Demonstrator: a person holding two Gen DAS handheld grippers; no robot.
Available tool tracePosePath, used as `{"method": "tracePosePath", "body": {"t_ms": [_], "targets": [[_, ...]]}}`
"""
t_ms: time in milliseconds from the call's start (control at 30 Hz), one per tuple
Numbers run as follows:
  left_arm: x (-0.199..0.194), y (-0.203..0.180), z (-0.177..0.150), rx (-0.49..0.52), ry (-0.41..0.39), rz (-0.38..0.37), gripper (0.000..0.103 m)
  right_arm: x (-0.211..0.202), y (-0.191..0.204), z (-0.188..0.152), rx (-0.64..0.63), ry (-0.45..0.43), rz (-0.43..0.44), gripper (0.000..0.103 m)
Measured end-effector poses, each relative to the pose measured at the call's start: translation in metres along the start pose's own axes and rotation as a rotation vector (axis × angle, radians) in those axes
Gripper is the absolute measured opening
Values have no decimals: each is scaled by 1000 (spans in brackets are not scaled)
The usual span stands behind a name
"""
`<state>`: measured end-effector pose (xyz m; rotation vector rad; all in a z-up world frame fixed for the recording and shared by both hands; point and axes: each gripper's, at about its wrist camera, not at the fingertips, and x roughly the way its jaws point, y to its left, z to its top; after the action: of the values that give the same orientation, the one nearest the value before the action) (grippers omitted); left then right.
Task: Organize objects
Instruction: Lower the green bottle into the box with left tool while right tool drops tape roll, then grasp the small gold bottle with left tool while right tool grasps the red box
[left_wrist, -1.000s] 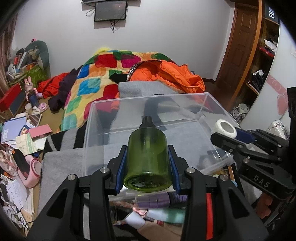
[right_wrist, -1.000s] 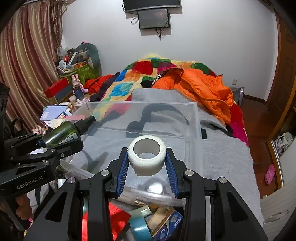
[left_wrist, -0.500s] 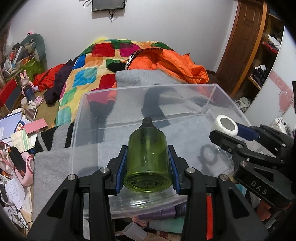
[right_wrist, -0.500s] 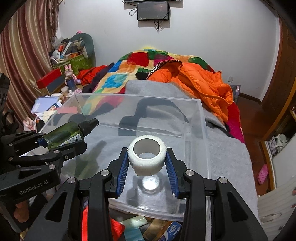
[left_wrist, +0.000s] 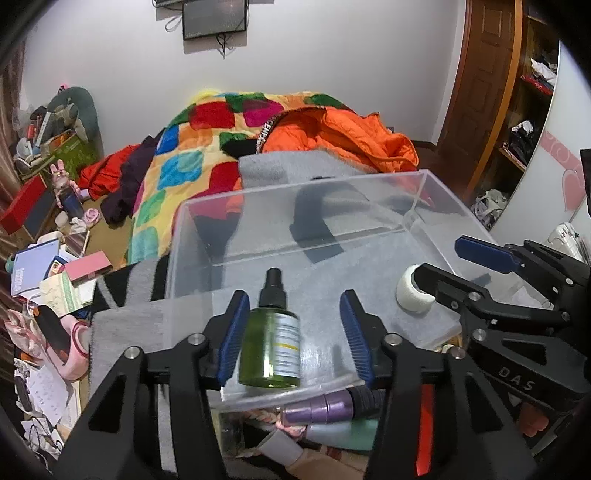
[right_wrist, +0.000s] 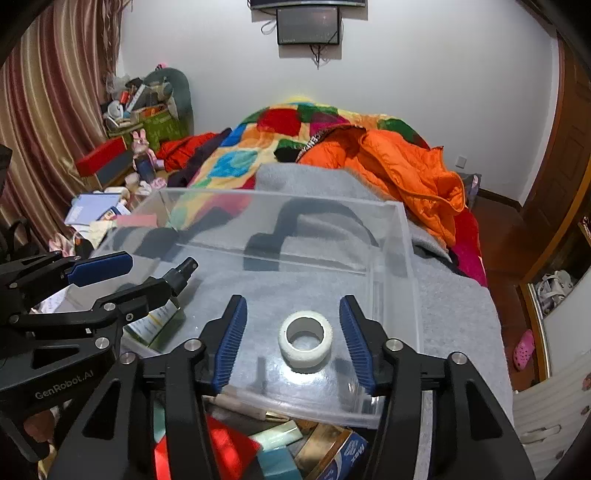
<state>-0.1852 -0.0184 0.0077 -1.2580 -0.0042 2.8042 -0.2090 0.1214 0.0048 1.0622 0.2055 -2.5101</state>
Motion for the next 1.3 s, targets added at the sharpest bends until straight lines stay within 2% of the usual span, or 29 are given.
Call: {"method": "tracePosePath", "body": {"t_ms": [167,400,500,700,867,967,1067,1200,1300], "targets": [[-20,2,-2,4,-43,22,66,-24,0,-2,22,-39,26,70],[-47,5,-13,12,-90,27,79,-60,6,-17,23,-96,25,81],[-56,6,-21,21,-109,39,94,-71,10,-26,24,-105,29,82],[-66,17,-39,18,-119,64,94,-78,17,-48,53,-72,73,82],[-60,37,-58,-14,-87,70,94,-75,24,-70,86,-27,99,82],[-52,43,-70,-16,-67,76,91,-71,32,-81,97,0,108,82],[-47,45,-81,-8,-46,77,74,-69,39,-91,98,21,109,82],[-44,48,-90,-11,-41,64,58,-69,42,-103,148,46,145,82],[-38,51,-90,-28,-29,35,47,-71,53,-110,133,52,153,82]]}}
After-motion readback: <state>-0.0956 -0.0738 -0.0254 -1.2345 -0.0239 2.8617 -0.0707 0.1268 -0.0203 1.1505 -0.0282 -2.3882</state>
